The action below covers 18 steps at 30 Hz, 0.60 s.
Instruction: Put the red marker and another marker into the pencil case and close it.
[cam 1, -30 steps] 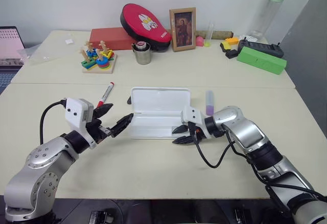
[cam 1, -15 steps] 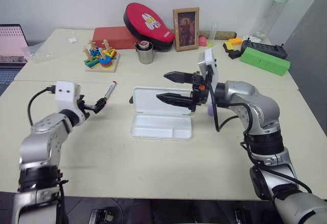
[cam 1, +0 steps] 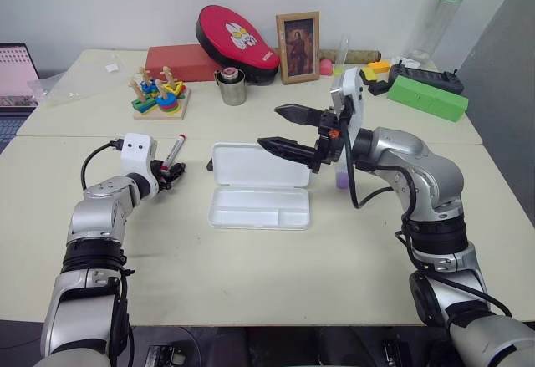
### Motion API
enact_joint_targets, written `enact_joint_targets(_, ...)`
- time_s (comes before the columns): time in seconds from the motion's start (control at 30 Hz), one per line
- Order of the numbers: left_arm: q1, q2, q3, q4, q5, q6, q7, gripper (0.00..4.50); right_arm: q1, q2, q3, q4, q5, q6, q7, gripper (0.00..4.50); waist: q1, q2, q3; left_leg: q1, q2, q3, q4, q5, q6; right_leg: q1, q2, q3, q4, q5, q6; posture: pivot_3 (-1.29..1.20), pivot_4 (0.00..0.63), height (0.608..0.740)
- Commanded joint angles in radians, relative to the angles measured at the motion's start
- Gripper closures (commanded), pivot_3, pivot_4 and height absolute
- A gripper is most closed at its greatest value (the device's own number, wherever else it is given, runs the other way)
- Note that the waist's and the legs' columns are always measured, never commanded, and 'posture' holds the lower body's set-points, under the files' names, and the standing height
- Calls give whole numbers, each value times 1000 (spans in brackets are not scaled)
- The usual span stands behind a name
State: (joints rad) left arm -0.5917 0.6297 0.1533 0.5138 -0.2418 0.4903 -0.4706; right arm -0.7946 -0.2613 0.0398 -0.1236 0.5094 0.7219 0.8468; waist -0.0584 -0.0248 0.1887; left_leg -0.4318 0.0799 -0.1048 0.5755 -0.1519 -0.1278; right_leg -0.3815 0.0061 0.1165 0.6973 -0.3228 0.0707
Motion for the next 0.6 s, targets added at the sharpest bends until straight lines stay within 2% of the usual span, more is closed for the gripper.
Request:
enact_joint_targets(0.03,-3,-3,7,23,21,-13,6,2707,-15,-12,-22,-41,27,-27,-8,0,0,0,0,0,0,0,0,0,0,0,0,0,0,0,0,0,150,740)
enact_joint_targets(0.27,0,-37,97,33,-20,-33,76,4072,-18,-27,-18,-28,31,-46,-13,0,0,0,0,0,0,0,0,0,0,0,0,0,0,0,0,0,150,740)
enact_joint_targets(0.43,3,-84,261,-138,-138,-153,108,4097,-8,-62,-59,-34,72,-30,0,0,1,0,0,0,0,0,0,0,0,0,0,0,0,0,0,0,150,740)
enact_joint_targets(0.53,26,-87,308,-350,-256,-141,31,4097,-3,-98,-98,-49,121,-9,26,0,2,0,0,-1,0,-1,0,0,-1,0,0,-1,-1,0,0,0,150,740)
enact_joint_targets(0.6,49,-51,288,-546,-377,-80,-96,4097,5,-139,-132,-59,161,5,54,0,5,-1,0,-1,0,-1,0,1,-1,1,-1,-1,-1,0,0,0,150,740)
